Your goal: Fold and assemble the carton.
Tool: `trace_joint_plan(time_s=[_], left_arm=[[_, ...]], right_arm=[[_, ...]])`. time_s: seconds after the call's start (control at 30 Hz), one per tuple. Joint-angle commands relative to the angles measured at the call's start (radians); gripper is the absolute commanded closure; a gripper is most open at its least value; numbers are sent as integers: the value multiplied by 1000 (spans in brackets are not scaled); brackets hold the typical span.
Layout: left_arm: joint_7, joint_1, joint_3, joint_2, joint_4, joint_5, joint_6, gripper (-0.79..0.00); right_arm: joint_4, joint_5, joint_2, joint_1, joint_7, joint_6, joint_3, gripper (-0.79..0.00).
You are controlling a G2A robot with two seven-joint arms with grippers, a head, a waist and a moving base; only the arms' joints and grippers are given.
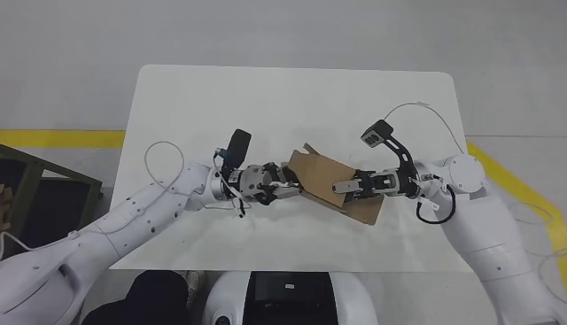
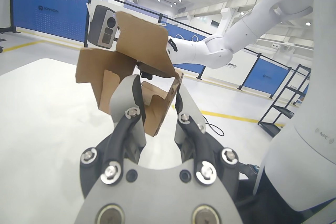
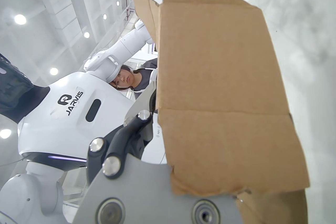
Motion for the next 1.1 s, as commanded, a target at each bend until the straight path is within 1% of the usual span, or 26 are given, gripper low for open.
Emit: trace_joint_plan(time_s=[0.0, 0.17, 0.4, 0.47, 0.57, 0.77, 1.07], left_arm=[[0, 0, 1, 2, 3, -9, 0, -259], [0, 1, 5, 2, 12, -31, 0, -237], [0, -6, 19, -14, 44, -57, 0, -148], [0, -11, 23, -20, 47, -58, 0, -139], [0, -23, 28, -27, 49, -44, 0, -154], [0, -42, 38, -38, 57, 8, 0, -157], [0, -50, 52, -42, 65, 39, 0, -191]], right_arm=[[-2, 1, 0, 0, 2, 2, 0, 0], [-8, 1, 0, 2, 4, 5, 0, 0], [-15, -3, 0, 5, 8, 9, -3, 0], [-16, -4, 0, 7, 8, 12, -4, 0], [-17, -4, 0, 10, 7, 14, -9, 0], [-9, -6, -3, 17, 1, 14, -17, 0], [3, -7, -3, 18, -12, 15, -14, 0]])
